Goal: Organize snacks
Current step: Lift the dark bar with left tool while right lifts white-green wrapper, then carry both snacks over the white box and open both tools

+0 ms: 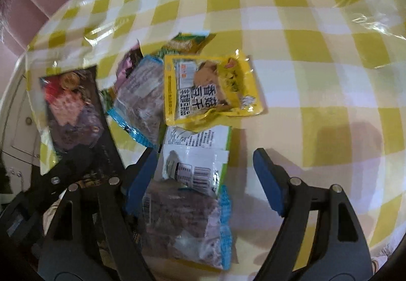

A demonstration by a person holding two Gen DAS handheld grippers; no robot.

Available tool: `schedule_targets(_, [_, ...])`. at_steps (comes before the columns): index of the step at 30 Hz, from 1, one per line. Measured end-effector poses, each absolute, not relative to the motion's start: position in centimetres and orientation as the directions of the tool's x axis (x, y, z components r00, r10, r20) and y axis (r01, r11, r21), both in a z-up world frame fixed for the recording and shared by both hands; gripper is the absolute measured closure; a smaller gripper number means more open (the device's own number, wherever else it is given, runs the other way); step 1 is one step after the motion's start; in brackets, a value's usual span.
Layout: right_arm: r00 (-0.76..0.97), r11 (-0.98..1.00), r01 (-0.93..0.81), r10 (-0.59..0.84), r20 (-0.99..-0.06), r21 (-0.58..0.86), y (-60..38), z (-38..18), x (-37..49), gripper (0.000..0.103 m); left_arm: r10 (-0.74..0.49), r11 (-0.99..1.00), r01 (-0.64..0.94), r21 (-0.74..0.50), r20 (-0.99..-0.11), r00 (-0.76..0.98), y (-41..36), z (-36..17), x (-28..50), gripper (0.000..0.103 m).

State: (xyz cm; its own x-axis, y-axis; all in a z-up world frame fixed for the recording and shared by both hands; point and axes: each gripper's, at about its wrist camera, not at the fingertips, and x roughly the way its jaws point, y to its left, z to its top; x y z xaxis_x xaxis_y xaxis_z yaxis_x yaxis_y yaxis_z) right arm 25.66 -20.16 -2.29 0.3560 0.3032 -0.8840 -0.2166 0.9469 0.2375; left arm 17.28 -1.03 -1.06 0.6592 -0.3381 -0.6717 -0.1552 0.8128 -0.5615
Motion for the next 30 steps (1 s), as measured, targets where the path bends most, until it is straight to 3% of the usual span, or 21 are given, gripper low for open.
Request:
schedule_targets(5, [0.383, 0.953, -0.278, 0.222, -0.897, 0.117, -17.8, -2.4, 25.4, 0.056, -0.334, 0.813, -0.157, -0.561, -0.670, 0.663, -0.9, -1.0, 17.2, 0.088])
schedule_targets(8, [0.391, 0.945, -0.305, 0.238, -0.889, 0.119, -17.5, -2.3, 24.9, 0.069, -0.331, 0.815, -0.156, -0.558, -0.669, 0.666, -1.0, -0.9, 17.1, 0.088])
schedule_targets(11, [0.430, 0.950, -0.286, 0.242, -0.870, 0.123, -18.2, -1.4, 24.4, 0.074, -0.329, 0.818, -0.149, -0.556, -0.663, 0.672, -1.0, -0.7, 17.0, 0.088])
schedule_targets(20, [0.564, 0.971, -0.202, 0.220, -0.796, 0.125, -23.6, 2.0, 21.7, 0.076, -0.349, 0.826, -0.088, -0.556, -0.628, 0.695, -3.0, 1.2, 16.0, 0.088])
schedule_targets(30, [0.588, 0.981, -0.095, 0.191, -0.786, 0.168, -31.0, 3.7, 17.8, 0.076, -0.502, 0.797, 0.068, -0.600, -0.596, 0.627, -10.4, 2.6, 14.2, 0.088])
